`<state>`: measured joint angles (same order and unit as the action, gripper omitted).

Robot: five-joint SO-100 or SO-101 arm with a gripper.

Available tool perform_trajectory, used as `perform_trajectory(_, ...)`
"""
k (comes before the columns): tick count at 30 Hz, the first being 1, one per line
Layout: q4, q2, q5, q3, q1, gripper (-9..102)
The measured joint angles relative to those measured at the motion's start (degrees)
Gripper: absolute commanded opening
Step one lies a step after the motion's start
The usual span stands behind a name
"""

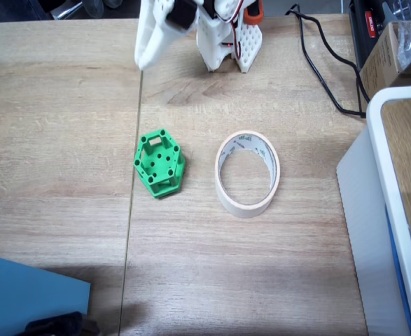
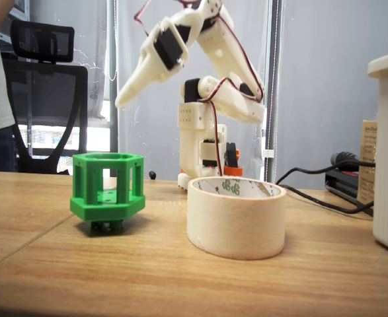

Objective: Grasp a component and put it in the bin.

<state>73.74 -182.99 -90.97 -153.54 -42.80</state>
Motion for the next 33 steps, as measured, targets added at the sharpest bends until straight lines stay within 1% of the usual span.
perform_trajectory(5, 0.00, 14.41, 0.00, 8.61, 0.00, 1)
perform_trajectory(7, 0.00, 20.13, 0.00, 11.25, 1.41, 1)
perform_trajectory(12, 0.00, 29.88, 0.00, 16.44, 5.45, 6)
perform_trajectory(20, 0.00, 33.05, 0.00, 18.90, 9.40, 16)
perform_trajectory(27, 0.00, 35.24, 0.00, 18.90, 11.25, 17)
perform_trajectory(33, 0.00, 45.79, 0.00, 19.95, 13.18, 17)
